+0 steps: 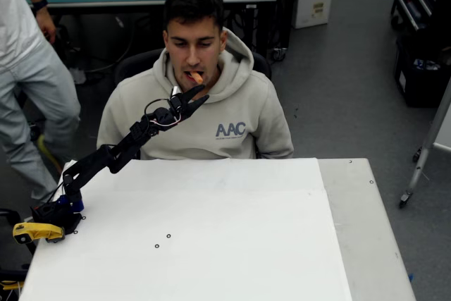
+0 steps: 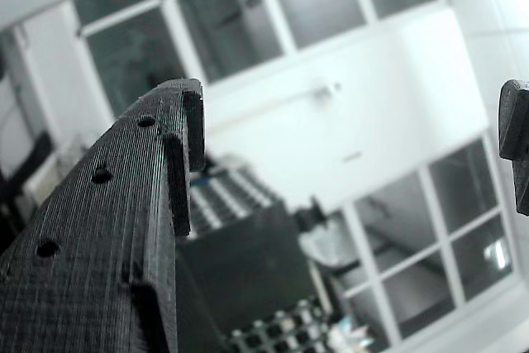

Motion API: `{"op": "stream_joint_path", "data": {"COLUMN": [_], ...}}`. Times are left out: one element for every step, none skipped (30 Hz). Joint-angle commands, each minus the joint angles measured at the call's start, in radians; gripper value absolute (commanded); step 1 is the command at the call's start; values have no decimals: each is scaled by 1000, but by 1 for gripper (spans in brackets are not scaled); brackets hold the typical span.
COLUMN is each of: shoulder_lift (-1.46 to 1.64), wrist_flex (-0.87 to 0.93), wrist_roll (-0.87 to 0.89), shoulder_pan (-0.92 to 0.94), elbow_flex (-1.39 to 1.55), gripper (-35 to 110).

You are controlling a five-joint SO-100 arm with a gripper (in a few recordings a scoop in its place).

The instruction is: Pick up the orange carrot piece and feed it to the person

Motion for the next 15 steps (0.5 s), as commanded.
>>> {"op": "stream_joint_path", "data": {"shoulder_lift": [46,46,46,46,46,46,46,46,46,46,46,46,46,46,46], "wrist_flex": [-17,-17,-17,-15,-6,-5,-5,-5,-3,-3,-3,-3,-3,-3,-3], "wrist_roll": [-5,-5,-5,-6,-6,-6,-6,-6,-6,-6,-5,-5,-5,-5,-5], "shoulder_pan": [15,15,15,15,15,15,15,15,15,15,15,14,14,14,14], "elbow_flex": [-91,-84,-83,-81,-81,-81,-80,-80,-80,-78,-81,-80,-80,-80,-80], "gripper": [29,28,28,26,24,19,13,5,-2,-7,-6,-3,1,1,0]}}
